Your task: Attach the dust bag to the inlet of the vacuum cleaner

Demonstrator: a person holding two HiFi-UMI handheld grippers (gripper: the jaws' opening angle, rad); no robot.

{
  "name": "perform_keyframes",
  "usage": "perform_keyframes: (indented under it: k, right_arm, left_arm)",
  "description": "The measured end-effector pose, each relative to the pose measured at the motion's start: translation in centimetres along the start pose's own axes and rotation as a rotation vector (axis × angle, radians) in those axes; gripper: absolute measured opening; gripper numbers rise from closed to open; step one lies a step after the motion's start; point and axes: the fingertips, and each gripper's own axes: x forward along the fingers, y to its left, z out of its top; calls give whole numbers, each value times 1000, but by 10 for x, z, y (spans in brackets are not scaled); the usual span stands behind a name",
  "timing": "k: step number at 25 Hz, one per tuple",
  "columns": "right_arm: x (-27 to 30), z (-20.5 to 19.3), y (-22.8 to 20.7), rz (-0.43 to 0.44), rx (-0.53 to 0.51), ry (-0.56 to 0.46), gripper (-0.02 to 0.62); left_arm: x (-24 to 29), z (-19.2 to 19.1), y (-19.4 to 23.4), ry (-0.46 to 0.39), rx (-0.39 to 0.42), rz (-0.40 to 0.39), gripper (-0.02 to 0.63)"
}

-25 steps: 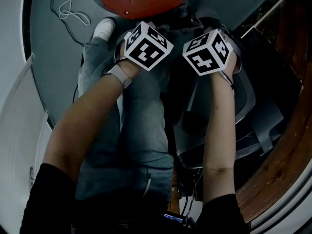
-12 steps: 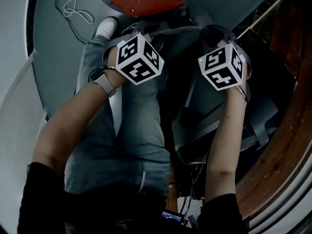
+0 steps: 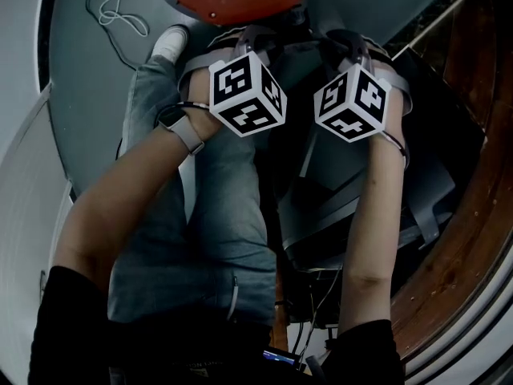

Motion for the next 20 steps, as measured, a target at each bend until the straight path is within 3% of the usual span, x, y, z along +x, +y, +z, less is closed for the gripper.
perform_keyframes:
  k: [10, 20]
  right_arm:
    - [13, 7, 0, -11, -148, 3, 43]
    - [10, 30, -7, -35, -180, -3, 38]
  left_arm:
    - [17, -2, 2, 3, -19, 29, 48]
    - [11, -10, 7, 0, -58, 62, 25]
